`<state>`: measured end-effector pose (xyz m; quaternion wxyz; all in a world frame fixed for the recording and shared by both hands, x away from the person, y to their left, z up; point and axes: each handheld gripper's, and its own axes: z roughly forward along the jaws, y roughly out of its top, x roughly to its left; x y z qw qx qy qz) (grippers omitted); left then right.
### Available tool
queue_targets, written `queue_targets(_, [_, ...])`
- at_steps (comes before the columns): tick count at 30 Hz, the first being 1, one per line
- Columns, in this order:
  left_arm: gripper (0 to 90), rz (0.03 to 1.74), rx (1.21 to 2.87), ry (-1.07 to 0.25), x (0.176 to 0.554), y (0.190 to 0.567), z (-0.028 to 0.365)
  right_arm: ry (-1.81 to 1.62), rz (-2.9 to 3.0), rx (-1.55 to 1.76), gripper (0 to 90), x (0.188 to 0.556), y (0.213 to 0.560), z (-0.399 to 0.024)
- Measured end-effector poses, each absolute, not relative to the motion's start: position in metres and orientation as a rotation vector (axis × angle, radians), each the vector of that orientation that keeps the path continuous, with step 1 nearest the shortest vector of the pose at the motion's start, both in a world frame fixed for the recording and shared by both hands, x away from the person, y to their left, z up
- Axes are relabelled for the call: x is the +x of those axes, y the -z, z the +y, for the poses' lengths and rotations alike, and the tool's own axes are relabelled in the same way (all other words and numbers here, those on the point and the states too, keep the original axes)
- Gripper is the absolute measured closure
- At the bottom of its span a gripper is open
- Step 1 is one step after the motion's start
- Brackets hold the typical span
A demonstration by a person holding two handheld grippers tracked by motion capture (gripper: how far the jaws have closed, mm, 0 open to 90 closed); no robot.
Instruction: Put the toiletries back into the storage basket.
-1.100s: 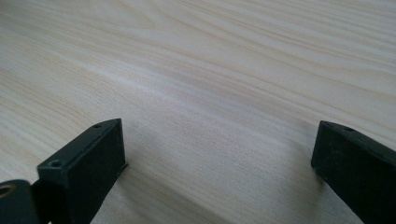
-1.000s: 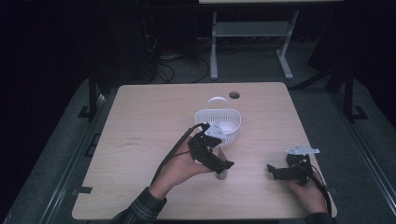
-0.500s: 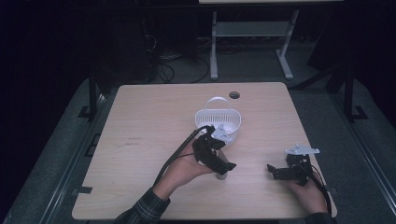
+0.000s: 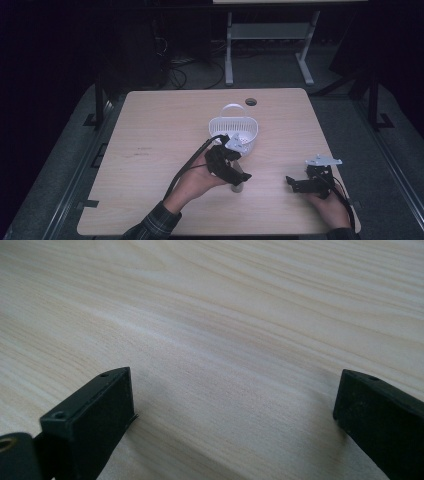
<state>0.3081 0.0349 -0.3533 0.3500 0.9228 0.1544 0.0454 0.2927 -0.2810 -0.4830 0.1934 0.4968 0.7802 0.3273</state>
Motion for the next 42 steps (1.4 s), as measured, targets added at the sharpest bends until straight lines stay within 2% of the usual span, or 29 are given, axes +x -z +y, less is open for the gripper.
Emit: queue_targets(42, [29.7,0.421,2.318,-0.133,0.33,0.317,0.061,-0.92,2.187,1.394,2.3,0.293,0.483,-0.281])
